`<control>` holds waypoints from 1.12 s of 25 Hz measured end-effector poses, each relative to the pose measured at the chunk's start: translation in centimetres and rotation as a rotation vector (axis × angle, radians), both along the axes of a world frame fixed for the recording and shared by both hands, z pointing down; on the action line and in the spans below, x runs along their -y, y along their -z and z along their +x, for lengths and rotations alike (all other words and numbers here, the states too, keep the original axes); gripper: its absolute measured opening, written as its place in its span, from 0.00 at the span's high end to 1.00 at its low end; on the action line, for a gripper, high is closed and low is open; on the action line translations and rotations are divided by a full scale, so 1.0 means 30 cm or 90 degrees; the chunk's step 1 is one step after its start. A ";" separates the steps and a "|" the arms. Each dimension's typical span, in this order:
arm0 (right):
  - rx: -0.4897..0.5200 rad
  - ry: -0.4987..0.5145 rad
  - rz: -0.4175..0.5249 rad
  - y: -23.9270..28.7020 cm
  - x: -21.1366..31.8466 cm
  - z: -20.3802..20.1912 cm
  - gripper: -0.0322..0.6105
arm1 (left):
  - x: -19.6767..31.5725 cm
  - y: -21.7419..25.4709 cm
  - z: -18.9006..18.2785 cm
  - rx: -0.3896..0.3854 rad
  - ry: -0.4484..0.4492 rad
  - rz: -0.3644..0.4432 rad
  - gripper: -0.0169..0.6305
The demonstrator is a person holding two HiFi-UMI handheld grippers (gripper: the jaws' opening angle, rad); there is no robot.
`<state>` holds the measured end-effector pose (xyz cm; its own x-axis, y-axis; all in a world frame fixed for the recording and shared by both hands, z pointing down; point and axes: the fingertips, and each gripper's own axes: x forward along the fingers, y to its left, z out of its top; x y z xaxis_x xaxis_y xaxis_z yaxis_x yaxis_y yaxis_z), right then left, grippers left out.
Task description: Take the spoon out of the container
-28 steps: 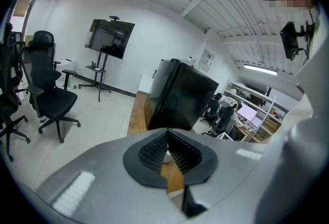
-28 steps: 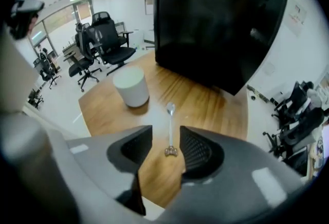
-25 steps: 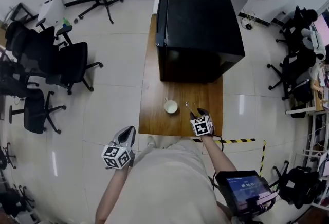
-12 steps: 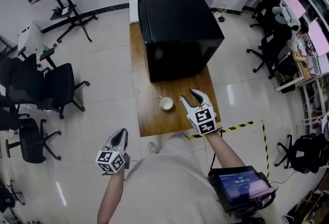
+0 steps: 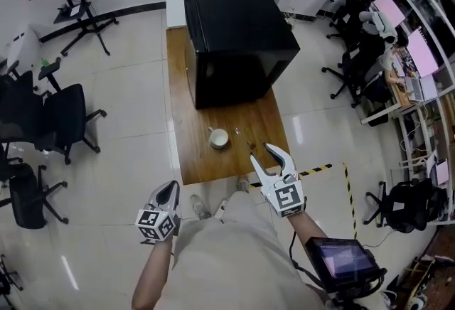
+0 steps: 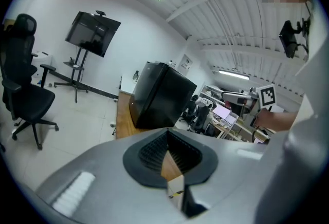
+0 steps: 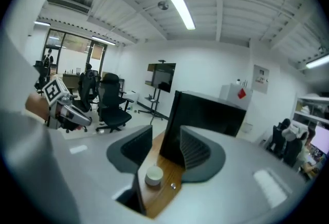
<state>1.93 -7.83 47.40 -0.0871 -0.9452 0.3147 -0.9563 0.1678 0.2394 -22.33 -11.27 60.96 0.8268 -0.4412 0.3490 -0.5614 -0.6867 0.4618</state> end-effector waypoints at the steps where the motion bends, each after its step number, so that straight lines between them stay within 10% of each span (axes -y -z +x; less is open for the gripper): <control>1: 0.006 0.005 0.000 -0.005 -0.022 -0.007 0.69 | -0.009 -0.017 0.008 -0.003 -0.002 -0.007 0.99; 28: 0.176 0.052 0.103 0.042 -0.584 0.307 0.74 | -0.536 0.139 0.499 0.065 -0.015 0.061 0.99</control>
<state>11.14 9.69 46.15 -0.2252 -0.9676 0.1143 -0.9739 0.2270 0.0024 -7.37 4.80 56.78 0.8000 -0.4569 0.3889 -0.5848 -0.7387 0.3352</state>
